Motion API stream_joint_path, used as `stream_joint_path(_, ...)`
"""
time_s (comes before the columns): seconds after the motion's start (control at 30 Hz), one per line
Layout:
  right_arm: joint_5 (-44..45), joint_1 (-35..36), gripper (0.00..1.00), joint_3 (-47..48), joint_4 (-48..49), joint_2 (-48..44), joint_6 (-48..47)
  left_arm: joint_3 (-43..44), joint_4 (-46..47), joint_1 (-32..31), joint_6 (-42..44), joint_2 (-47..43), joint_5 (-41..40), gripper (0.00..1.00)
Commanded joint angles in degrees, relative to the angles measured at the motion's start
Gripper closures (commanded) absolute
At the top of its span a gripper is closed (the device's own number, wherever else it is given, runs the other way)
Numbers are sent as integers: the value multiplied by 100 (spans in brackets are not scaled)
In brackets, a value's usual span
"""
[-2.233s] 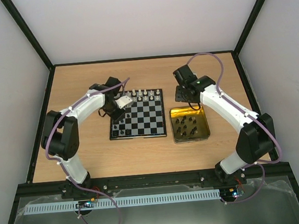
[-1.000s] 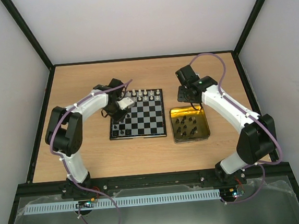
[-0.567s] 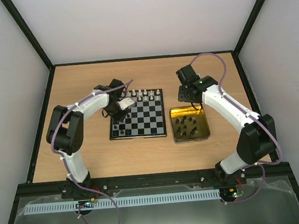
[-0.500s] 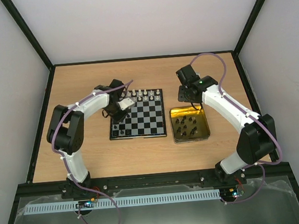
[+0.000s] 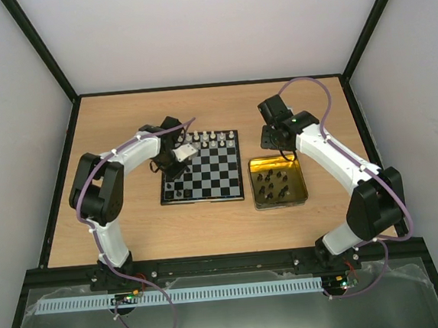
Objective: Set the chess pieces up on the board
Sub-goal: Move the chess piece to the chessboard.
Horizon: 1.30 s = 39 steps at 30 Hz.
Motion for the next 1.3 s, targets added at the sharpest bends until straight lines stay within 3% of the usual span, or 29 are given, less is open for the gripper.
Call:
stream_joint_path(0.0,131,-36,51,34,-73,75,-55,63,-189,-29,43,-41,19,87)
stream_joint_path(1.27,47,-36,52,-175,-28,-59,13,-385,-257,-143,-157,-557,213,93)
